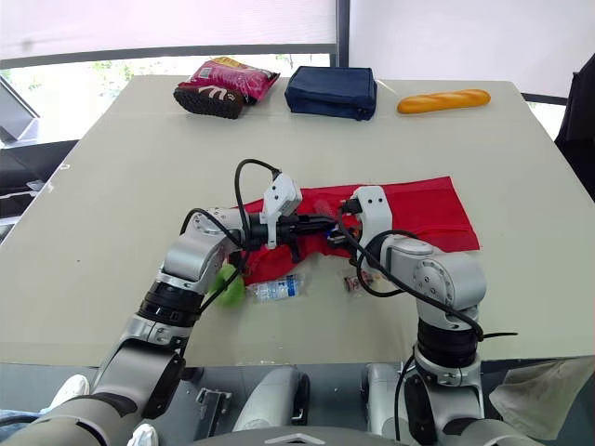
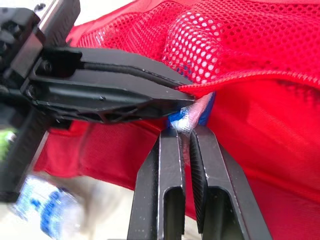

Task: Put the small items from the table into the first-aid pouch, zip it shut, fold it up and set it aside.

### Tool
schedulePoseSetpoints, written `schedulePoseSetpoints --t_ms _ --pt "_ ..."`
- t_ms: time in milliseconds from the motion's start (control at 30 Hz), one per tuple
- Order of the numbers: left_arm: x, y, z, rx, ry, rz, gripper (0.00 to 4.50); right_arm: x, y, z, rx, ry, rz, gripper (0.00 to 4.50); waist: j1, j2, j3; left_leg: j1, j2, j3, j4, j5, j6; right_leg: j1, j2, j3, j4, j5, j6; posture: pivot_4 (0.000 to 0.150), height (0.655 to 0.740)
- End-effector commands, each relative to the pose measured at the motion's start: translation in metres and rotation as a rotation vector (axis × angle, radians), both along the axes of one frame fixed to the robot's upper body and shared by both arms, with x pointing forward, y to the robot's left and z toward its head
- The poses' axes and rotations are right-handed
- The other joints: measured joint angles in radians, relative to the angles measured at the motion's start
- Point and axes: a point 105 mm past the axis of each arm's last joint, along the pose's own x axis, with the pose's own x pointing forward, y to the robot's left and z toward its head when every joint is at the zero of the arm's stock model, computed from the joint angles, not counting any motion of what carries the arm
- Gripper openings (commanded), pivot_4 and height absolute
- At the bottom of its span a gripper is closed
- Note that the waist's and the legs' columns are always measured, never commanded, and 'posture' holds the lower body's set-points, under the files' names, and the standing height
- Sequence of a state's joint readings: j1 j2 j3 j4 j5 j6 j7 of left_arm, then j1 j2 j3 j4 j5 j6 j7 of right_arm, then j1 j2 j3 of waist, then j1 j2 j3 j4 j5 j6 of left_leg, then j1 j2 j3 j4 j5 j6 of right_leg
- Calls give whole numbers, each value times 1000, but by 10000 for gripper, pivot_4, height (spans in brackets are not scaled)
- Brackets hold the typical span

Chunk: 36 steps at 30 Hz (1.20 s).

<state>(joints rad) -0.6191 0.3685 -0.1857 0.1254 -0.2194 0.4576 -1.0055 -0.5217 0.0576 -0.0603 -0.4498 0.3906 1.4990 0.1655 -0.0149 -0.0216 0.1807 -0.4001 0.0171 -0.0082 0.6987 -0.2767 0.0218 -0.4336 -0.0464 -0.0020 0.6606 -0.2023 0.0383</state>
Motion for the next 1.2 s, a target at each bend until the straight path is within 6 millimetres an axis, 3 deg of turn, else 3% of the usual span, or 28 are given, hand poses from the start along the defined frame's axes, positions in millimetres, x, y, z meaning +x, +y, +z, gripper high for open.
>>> schedulePoseSetpoints --t_ms 33,467,667,867,967,1067,1200 --pt "-7 -13 6 -28 -16 -51 0 0 24 22 67 -63 66 336 -1 0 0 0 0 0 0 0 0 0 0 0 0 0 0 1500 7134" --pt "-19 -17 1 -23 10 -108 0 24 37 23 158 -42 -22 336 -3 0 0 0 0 0 -1 0 0 -1 0 0 -1 0 0 1500 7134" --pt "-28 -17 -2 -17 23 -153 0 26 36 20 202 -6 -57 336 -2 1 0 0 0 0 -2 0 0 -1 0 0 -1 0 0 1500 7134" --pt "-23 -10 -4 2 14 -129 0 27 36 23 232 -20 -52 336 -3 1 0 0 0 0 -3 0 0 -1 0 0 -2 0 0 1500 7134" --pt "-15 -5 -3 9 -6 -98 0 21 36 21 223 -18 -22 10355 -3 1 0 0 0 0 -4 0 0 -1 0 0 -3 -1 1 1500 7134" --pt "-6 0 0 13 -28 -69 0 15 33 16 187 -23 12 24781 -3 1 0 0 0 0 -6 0 0 -1 0 0 -3 -1 1 1500 7134" --pt "3 7 2 20 -47 -39 0 8 23 7 126 -34 41 24781 -3 1 0 0 0 0 -10 0 0 -2 0 0 -6 -1 0 1500 7134"
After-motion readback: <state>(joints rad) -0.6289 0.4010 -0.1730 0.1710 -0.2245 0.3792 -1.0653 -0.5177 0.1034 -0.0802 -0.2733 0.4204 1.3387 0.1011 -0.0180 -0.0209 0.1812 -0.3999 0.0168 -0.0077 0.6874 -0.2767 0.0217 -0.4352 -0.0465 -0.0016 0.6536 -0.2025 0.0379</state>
